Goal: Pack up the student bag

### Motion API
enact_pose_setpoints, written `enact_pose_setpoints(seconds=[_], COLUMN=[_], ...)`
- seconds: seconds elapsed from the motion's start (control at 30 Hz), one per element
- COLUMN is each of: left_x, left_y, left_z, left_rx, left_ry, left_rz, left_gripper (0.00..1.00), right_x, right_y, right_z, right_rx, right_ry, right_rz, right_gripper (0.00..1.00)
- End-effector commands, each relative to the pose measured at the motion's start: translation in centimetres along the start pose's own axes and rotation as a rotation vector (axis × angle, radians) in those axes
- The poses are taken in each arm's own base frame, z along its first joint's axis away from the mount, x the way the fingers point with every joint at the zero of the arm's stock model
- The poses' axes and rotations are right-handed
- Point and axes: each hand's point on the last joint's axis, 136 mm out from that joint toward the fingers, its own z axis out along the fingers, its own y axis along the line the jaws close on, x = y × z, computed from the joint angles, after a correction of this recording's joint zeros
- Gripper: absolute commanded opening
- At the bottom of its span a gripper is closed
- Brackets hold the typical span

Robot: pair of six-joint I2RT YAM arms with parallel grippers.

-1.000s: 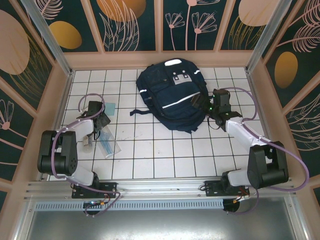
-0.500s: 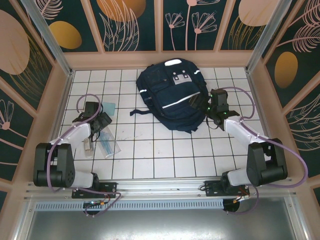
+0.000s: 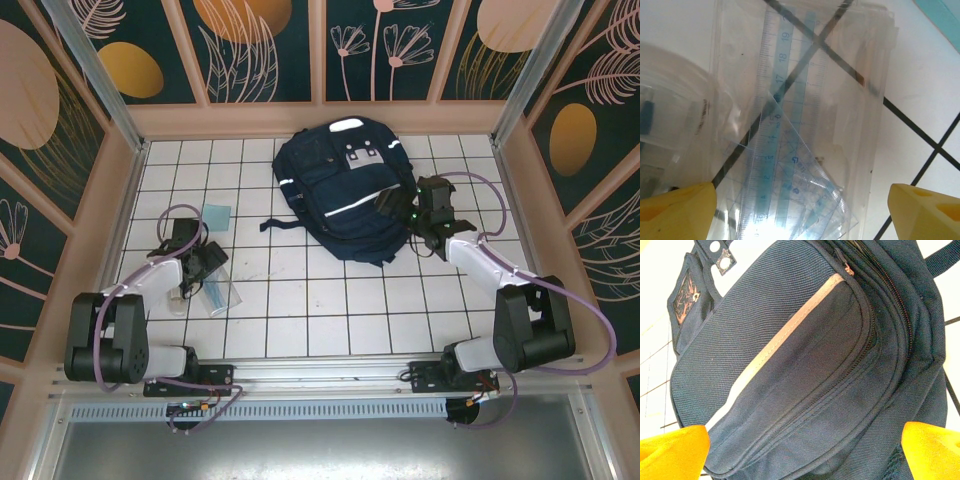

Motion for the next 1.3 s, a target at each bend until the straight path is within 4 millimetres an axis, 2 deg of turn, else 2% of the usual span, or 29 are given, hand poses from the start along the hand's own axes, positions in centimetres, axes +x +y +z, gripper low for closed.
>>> enact_pose_setpoints(seconds=[0.0, 0.13, 0.3, 0.47, 0.57, 0.83, 1.0, 1.1, 1.17, 1.27], left_x=[2.4, 3.0, 3.2, 3.4, 3.1, 1.3, 1.2, 1.1, 0.9, 0.7], left_y=[0.4, 0.3, 1.2, 1.4, 0.5, -3.0, -3.7, -3.9, -4.4, -5.1], left_z=[1.4, 2.4, 3.0, 3.4, 3.0, 0.9, 0.5, 0.2, -0.1, -0.6], left_rx=[-0.014, -0.054, -0.124, -0.139, -0.105, 0.038, 0.077, 0.091, 0.112, 0.146], left_ry=[0.085, 0.104, 0.103, 0.119, 0.106, 0.061, 0.056, 0.051, 0.046, 0.041], left_rz=[0.011, 0.086, 0.157, 0.171, 0.149, 0.104, 0.095, 0.094, 0.089, 0.078], left_gripper=[0.86, 0.79, 0.68, 0.58, 0.52, 0.26, 0.12, 0.09, 0.00, 0.00], right_x=[-1.3, -1.3, -1.4, -1.4, -1.5, -0.7, -0.2, 0.0, 0.1, 0.2], right_y=[1.0, 0.9, 0.6, 0.8, 1.0, 2.1, 2.2, 2.3, 2.3, 2.5], right_z=[-0.1, -0.2, -0.5, -0.4, -0.4, 0.2, 0.5, 0.5, 0.5, 0.6], right_rx=[-0.004, 0.006, 0.021, 0.016, 0.007, -0.030, -0.031, -0.031, -0.031, -0.035], right_ry=[-0.046, -0.046, -0.059, -0.056, -0.054, -0.025, -0.012, -0.008, -0.005, -0.004], right_rz=[0.002, 0.000, -0.006, -0.008, -0.011, -0.030, -0.035, -0.038, -0.039, -0.040], right_gripper=[0.99, 0.99, 0.99, 0.99, 0.99, 0.98, 0.98, 0.98, 0.98, 0.98])
